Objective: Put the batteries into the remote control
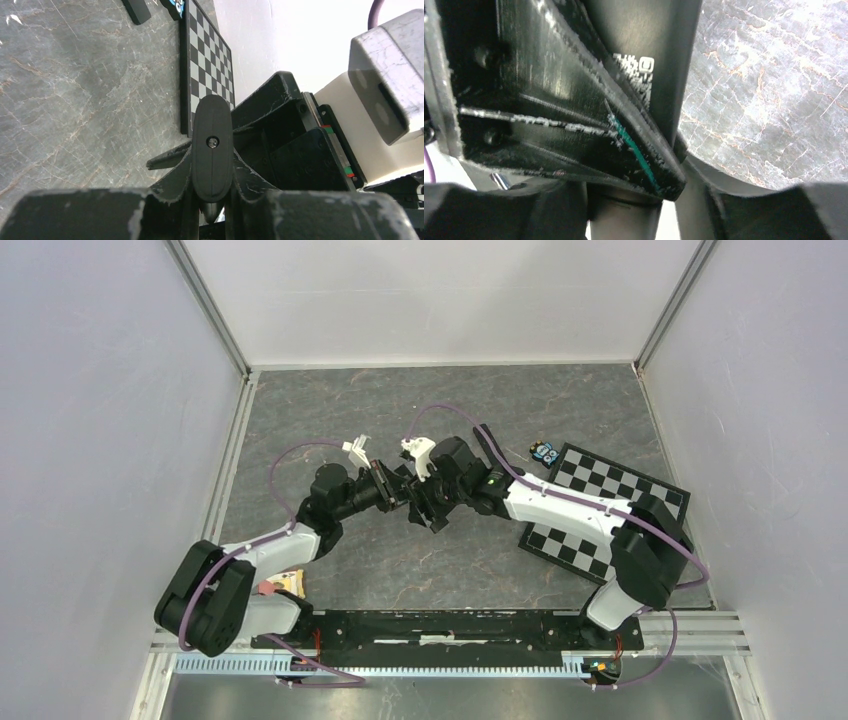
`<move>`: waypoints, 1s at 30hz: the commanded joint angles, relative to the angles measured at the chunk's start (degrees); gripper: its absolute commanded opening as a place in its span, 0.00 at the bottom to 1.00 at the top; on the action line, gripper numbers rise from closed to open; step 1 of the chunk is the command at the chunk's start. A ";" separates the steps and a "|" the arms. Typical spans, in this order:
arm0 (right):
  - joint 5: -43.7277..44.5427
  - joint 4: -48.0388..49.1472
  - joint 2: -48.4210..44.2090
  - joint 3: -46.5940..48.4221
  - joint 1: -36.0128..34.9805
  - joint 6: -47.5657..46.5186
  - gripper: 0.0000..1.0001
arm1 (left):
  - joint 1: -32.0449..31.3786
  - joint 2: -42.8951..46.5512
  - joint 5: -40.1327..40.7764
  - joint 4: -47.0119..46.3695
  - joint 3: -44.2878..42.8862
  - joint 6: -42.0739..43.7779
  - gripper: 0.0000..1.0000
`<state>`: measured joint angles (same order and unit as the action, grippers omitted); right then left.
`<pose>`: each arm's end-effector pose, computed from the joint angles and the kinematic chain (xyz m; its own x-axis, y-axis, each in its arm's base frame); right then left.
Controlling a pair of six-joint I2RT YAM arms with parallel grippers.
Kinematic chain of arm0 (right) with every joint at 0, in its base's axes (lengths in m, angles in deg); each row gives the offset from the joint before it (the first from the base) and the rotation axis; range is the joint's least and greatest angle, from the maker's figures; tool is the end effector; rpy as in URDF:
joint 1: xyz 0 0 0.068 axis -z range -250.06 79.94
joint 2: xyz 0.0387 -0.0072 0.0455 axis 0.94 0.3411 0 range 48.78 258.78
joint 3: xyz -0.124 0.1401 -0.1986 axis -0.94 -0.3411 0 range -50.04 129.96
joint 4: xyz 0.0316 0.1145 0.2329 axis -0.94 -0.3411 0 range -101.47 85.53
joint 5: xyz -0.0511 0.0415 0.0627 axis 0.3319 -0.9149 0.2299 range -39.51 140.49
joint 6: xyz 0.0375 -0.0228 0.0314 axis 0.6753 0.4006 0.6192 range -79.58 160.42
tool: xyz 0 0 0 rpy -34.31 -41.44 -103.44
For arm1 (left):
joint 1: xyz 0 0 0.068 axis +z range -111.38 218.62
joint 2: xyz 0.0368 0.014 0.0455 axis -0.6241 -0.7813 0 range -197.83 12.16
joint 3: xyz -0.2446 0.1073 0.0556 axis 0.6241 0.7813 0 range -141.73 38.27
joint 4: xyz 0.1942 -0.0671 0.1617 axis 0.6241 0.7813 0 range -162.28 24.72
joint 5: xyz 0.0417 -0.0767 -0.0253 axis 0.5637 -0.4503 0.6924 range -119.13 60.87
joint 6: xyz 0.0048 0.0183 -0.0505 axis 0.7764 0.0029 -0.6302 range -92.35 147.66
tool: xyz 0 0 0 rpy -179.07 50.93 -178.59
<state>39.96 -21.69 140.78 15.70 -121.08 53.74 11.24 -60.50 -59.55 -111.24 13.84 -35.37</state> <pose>0.2180 0.2797 0.2478 -0.6165 -0.4018 -0.6772 -0.7252 0.6248 0.2895 0.2159 -0.1322 0.2059 -0.8138 -0.4441 -0.3750 0.2536 0.3092 -0.9166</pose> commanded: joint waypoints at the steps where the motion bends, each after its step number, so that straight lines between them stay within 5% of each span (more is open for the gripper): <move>1: 4.23 7.67 -1.72 -1.50 1.16 -0.21 0.63 | -0.13 -0.37 -7.74 -2.36 -1.24 -5.61 0.02; 14: -7.33 20.78 -11.81 -11.39 2.91 5.23 0.98 | 3.73 -1.72 -7.38 -4.03 0.32 -8.53 0.02; 22: -1.20 35.64 -23.23 -26.44 5.32 23.78 0.98 | 5.07 -1.23 -6.52 -7.27 1.67 -12.93 0.02; 30: 8.49 46.84 -26.02 -36.24 5.06 42.55 0.81 | 5.06 2.14 -2.39 -8.72 3.51 -17.14 0.02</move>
<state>43.70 15.88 114.73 -19.21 -116.01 85.52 16.09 -61.15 -63.87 -116.01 17.25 -48.48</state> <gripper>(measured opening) 0.836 0.234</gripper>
